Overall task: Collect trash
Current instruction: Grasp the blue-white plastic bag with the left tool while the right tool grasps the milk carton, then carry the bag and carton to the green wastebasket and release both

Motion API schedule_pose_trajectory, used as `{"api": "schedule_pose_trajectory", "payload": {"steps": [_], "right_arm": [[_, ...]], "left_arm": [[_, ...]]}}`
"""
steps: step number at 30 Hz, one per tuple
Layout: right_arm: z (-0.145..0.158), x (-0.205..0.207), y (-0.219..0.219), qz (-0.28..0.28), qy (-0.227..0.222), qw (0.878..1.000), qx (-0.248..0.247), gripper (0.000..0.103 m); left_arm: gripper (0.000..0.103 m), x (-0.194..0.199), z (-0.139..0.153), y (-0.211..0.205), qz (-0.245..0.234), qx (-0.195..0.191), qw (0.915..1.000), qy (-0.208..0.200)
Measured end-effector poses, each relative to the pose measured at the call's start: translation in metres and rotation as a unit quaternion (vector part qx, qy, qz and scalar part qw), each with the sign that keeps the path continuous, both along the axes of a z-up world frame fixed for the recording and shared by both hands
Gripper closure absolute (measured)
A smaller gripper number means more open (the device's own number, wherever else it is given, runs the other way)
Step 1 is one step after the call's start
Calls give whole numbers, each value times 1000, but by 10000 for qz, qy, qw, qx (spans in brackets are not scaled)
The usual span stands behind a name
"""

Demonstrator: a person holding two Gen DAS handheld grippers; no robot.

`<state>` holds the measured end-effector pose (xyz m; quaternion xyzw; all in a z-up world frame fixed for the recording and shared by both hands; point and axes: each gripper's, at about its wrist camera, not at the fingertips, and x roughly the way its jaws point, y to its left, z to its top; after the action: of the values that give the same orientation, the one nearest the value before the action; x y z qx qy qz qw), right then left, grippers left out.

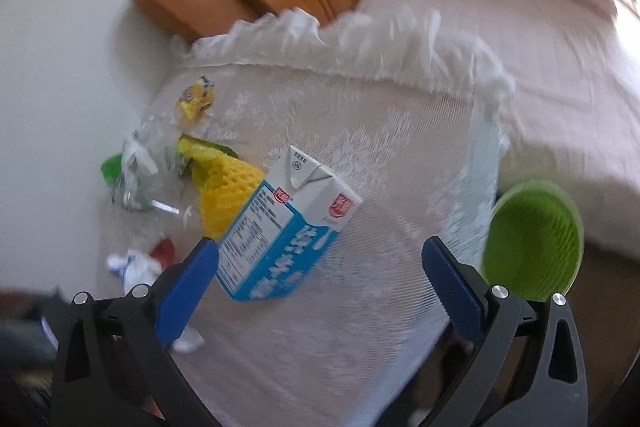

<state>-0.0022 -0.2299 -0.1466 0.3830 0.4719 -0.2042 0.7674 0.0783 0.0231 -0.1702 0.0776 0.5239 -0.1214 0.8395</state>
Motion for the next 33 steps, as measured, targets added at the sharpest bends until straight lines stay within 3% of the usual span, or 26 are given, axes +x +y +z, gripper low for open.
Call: {"api": "schedule_pose_trajectory", "payload": {"steps": [4,7,11,20,24,27,29,30,33], "right_arm": [[-13,20,0,-566,225,9979,199,2],[-24,29,4,-652,445,9966,227,2],[-39,25,8,-574,487,9964,379,7],[-40,5,15,-216,537,9976,376,17],[-42,14,26,46,811,9967,35,18],[-40,23,40,465,966,9930,-487,19],[-42,27,45,740,1023,9895,-698,46],[-42,28,47,825,1036,9883,-762,53],[-40,24,43,963,969,9864,-917,59]], "left_arm": [[58,-3,11,9,-169,-102,9996,-196],[58,-2,15,12,-316,-147,9991,-253],[58,-2,20,13,-504,-230,9979,-344],[58,2,27,22,-535,-437,9967,-421],[58,4,26,24,-489,-488,9969,-371],[58,1,27,24,-529,-481,9967,-394],[58,0,28,23,-572,-478,9963,-424],[58,-1,29,23,-587,-482,9962,-435],[58,-3,32,21,-639,-497,9956,-465]]}}
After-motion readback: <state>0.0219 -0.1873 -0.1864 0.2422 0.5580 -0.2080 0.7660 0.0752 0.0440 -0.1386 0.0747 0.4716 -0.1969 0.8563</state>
